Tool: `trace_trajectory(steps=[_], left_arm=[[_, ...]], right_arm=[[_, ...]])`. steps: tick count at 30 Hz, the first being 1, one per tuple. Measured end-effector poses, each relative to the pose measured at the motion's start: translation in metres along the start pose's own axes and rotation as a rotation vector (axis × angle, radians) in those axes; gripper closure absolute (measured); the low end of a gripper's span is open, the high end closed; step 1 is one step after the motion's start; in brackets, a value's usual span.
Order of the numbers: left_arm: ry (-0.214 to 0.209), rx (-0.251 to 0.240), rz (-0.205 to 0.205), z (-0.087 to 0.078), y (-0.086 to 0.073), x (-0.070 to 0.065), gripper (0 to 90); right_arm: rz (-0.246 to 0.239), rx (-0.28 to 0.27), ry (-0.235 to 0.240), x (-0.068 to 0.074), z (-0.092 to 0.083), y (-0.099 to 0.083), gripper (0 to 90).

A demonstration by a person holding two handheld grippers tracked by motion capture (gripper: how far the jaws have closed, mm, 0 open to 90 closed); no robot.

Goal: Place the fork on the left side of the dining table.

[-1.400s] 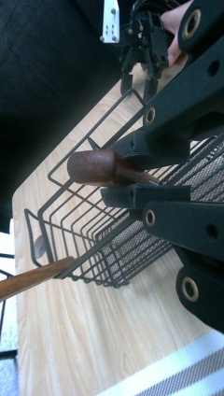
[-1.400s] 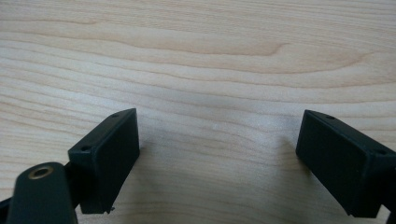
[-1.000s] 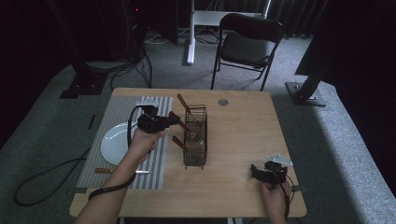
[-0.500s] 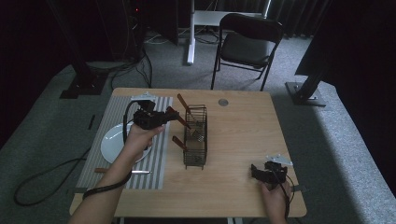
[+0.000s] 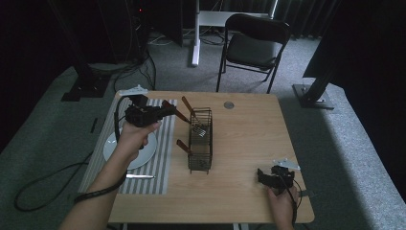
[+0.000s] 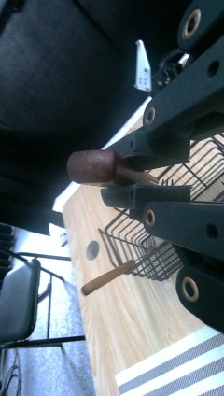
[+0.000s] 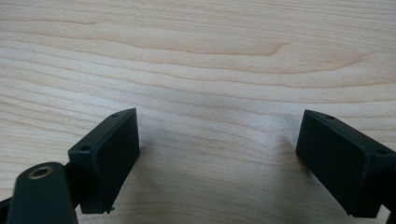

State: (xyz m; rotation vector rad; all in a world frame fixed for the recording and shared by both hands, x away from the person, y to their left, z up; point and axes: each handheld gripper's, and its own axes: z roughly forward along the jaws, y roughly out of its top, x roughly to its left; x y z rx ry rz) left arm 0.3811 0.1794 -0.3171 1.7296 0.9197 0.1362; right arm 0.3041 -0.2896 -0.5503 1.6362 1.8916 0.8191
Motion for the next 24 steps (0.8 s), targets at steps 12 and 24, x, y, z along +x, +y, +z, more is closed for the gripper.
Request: trace_trajectory(steps=[12,24], left_arm=[[0.047,-0.046,-0.002,-0.024,0.007,0.011,80.6],[0.136,-0.079,-0.071,-0.039,0.002,0.047,80.6]], right_arm=[[0.0,0.0,0.0,0.0,0.0,0.0,13.0],[-0.001,0.0,0.0,0.0,0.0,0.0,13.0]])
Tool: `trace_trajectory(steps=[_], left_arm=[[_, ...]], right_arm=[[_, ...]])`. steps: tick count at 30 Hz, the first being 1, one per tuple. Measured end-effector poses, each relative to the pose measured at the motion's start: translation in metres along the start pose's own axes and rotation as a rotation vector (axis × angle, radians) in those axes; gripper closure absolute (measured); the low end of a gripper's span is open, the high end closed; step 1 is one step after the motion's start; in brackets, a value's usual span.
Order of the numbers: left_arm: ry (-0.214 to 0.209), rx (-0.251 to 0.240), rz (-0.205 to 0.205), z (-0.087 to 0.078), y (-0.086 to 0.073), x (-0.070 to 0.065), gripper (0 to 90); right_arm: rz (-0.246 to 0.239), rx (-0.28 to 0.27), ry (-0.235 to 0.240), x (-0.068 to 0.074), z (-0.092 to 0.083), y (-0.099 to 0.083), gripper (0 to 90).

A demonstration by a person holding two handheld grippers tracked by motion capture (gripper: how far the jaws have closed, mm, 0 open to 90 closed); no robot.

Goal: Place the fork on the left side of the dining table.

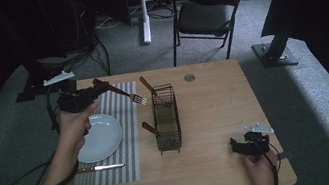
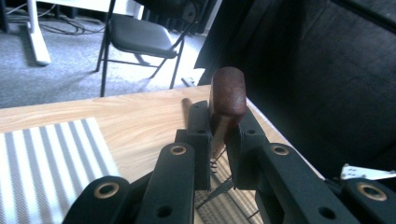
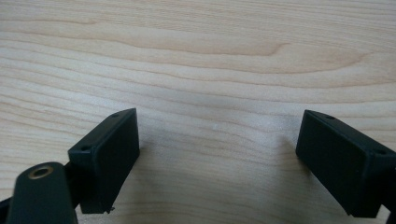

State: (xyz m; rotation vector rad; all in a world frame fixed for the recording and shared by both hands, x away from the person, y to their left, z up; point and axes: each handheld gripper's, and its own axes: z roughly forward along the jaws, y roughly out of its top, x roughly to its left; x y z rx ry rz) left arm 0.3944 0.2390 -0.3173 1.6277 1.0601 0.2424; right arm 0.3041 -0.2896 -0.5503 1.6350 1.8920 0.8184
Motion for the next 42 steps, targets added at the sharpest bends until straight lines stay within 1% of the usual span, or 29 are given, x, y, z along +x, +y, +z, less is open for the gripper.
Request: trace_trajectory(steps=[3,7,9,13,17,19,21,23,25,26,27,28,30,31,33,34,36,37,40,42], left_arm=[[0.017,0.0,-0.01,0.0,-0.001,0.008,80.6],[0.042,-0.005,-0.04,-0.001,-0.003,0.02,80.6],[0.062,-0.009,-0.051,-0.002,-0.004,0.026,80.6],[0.083,-0.019,-0.084,-0.003,-0.007,0.039,80.6],[0.104,-0.017,-0.116,-0.003,-0.015,0.051,80.6],[0.119,-0.012,-0.119,-0.002,-0.02,0.057,80.6],[0.123,-0.003,-0.133,0.0,-0.025,0.063,80.6],[0.14,0.003,-0.143,0.003,-0.029,0.069,80.6],[0.147,0.008,-0.15,0.005,-0.032,0.075,80.6],[0.155,0.008,-0.151,0.005,-0.033,0.078,80.6],[0.148,0.004,-0.158,0.006,-0.034,0.081,80.6],[0.149,-0.001,-0.156,0.006,-0.036,0.085,80.6],[0.159,-0.012,-0.161,0.006,-0.041,0.091,80.6],[0.159,-0.013,-0.172,0.007,-0.044,0.095,80.6],[0.171,-0.017,-0.194,0.008,-0.05,0.101,80.6],[0.168,-0.012,-0.209,0.009,-0.051,0.105,80.6],[0.19,-0.011,-0.211,0.011,-0.054,0.109,80.6],[0.187,-0.001,-0.215,0.013,-0.054,0.112,80.6],[0.196,0.007,-0.237,0.019,-0.057,0.119,80.6],[0.203,0.01,-0.242,0.024,-0.059,0.122,80.6]], right_arm=[[-0.001,0.0,0.0,0.0,0.0,0.0,13.0],[0.0,0.001,0.0,0.0,0.0,0.0,13.0],[0.001,0.001,0.0,0.0,0.0,0.0,13.0],[0.0,0.001,0.0,0.0,0.0,0.0,13.0],[0.0,0.001,0.0,0.0,0.0,0.0,13.0],[0.0,0.001,0.0,0.0,0.0,0.0,13.0],[0.0,0.001,0.0,0.0,0.0,0.0,13.0],[0.0,0.001,0.0,0.0,0.0,0.0,13.0],[0.0,0.001,0.0,0.0,0.0,0.0,13.0],[0.0,0.001,0.0,0.0,0.0,0.0,13.1],[0.0,0.001,0.0,0.0,0.0,0.0,13.0],[-0.001,0.001,0.0,0.0,0.0,0.0,13.0],[-0.001,0.001,0.0,0.0,0.0,0.0,13.0],[0.0,0.001,0.0,0.0,0.0,0.0,13.0],[0.0,0.001,0.0,0.0,0.0,0.0,13.0],[-0.001,0.001,0.0,0.0,0.0,0.0,13.1],[-0.001,0.001,0.0,0.0,0.0,0.0,13.0],[0.0,0.001,0.0,0.0,0.0,0.0,13.0],[-0.001,0.001,0.0,0.0,0.0,0.0,13.0],[0.0,0.001,0.0,0.0,0.0,0.0,13.0]])
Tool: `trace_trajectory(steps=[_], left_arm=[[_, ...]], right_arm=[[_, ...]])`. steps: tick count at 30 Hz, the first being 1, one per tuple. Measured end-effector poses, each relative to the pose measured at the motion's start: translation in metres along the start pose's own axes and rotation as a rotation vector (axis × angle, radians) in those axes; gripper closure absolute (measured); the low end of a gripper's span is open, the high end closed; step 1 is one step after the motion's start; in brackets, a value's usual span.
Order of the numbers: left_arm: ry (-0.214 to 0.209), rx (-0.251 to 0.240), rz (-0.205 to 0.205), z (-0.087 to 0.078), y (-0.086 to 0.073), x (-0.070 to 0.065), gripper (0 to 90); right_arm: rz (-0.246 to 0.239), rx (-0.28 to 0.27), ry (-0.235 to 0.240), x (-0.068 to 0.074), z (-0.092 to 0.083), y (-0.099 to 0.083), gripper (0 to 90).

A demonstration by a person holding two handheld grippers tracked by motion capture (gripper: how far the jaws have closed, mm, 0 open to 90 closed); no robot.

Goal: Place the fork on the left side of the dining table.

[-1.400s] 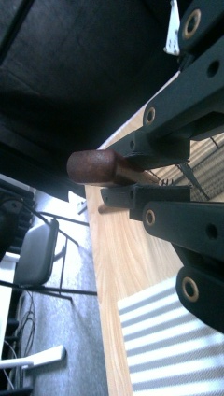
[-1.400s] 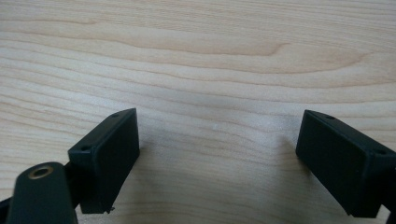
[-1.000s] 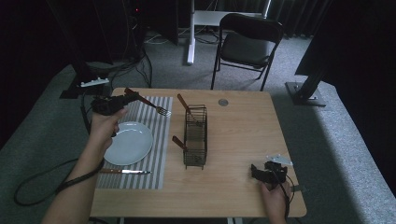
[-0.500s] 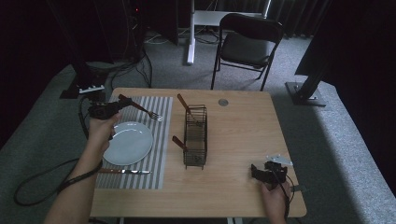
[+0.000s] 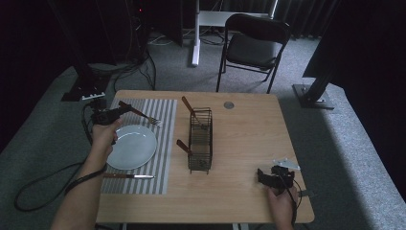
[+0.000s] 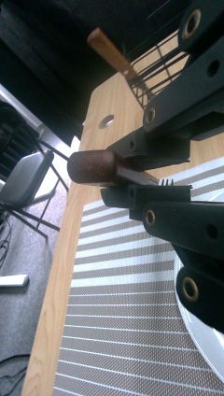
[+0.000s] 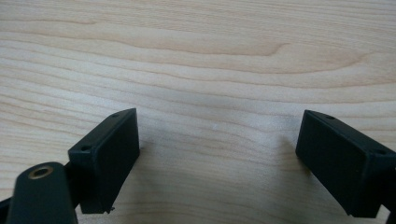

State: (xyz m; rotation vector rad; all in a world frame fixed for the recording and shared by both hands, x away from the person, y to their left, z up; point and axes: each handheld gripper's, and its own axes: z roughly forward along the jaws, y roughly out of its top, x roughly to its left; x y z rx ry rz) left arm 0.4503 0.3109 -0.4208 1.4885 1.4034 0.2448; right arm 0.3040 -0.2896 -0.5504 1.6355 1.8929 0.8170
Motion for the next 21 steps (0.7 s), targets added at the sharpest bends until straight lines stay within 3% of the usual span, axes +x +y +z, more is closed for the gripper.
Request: trace_trajectory(steps=[8,12,16,21], left_arm=[[0.015,0.02,-0.045,0.019,-0.002,0.015,80.6],[0.011,0.003,-0.073,0.023,-0.002,0.021,80.6],[0.025,0.03,-0.083,0.028,-0.004,0.028,80.6],[0.009,0.03,-0.141,0.031,-0.007,0.037,80.6]], right_arm=[[0.0,0.0,0.0,0.0,0.0,0.0,13.0],[0.0,0.0,0.0,0.0,0.0,0.0,13.0],[0.0,-0.001,0.0,0.0,0.0,0.0,13.0],[0.0,0.0,0.0,0.0,0.0,0.0,13.0]])
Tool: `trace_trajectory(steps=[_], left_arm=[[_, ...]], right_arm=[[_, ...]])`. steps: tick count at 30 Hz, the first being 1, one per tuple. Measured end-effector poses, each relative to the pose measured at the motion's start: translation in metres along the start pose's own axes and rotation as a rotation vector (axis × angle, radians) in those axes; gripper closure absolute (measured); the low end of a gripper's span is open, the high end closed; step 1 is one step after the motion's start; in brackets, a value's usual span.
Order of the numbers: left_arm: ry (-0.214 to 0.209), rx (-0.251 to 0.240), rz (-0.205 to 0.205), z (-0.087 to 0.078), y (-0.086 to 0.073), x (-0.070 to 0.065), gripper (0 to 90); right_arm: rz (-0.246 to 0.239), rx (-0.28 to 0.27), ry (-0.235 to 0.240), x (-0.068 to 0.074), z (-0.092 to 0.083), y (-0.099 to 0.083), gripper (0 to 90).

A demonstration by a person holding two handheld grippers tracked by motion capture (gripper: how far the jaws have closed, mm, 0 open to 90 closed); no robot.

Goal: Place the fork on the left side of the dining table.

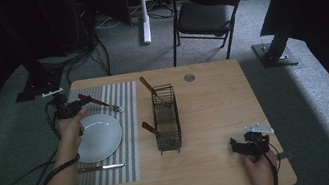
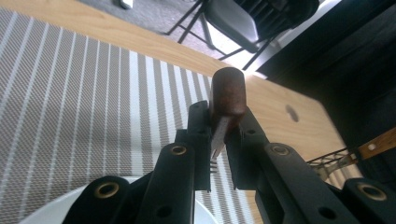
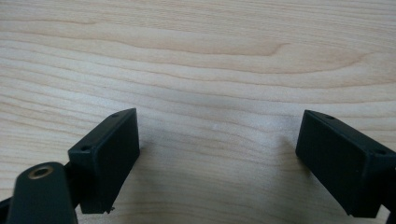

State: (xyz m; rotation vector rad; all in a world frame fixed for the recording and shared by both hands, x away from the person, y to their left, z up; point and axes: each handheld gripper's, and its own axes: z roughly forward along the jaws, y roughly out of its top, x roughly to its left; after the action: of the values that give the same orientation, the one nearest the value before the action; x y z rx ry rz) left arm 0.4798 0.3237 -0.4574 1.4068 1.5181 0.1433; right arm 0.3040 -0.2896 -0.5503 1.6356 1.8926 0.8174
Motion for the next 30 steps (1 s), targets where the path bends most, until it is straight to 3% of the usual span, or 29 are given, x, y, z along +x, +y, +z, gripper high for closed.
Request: trace_trajectory(steps=[9,12,17,20,23,26,30], left_arm=[[-0.01,-0.004,-0.04,0.004,0.0,0.01,80.4],[0.0,0.018,-0.079,0.004,0.001,0.014,79.7],[0.085,0.015,-0.014,0.007,-0.004,0.017,67.8],[0.121,0.026,-0.012,0.01,-0.006,0.018,67.2],[0.142,0.03,0.019,0.014,-0.009,0.019,63.7],[0.166,0.03,-0.009,0.018,-0.011,0.022,53.5],[0.195,0.068,0.005,0.022,-0.014,0.027,48.5]], right_arm=[[0.0,0.0,0.0,0.0,0.0,0.0,13.0],[0.001,0.0,0.001,0.0,0.0,0.0,13.0],[0.001,-0.001,0.001,0.0,0.0,0.0,13.0],[0.001,-0.001,0.001,0.0,0.0,0.0,13.0],[0.001,0.0,0.001,0.0,0.0,0.0,13.0],[0.001,0.0,0.0,0.0,0.0,0.0,13.0],[0.001,-0.001,0.001,0.0,0.0,0.0,13.0]])
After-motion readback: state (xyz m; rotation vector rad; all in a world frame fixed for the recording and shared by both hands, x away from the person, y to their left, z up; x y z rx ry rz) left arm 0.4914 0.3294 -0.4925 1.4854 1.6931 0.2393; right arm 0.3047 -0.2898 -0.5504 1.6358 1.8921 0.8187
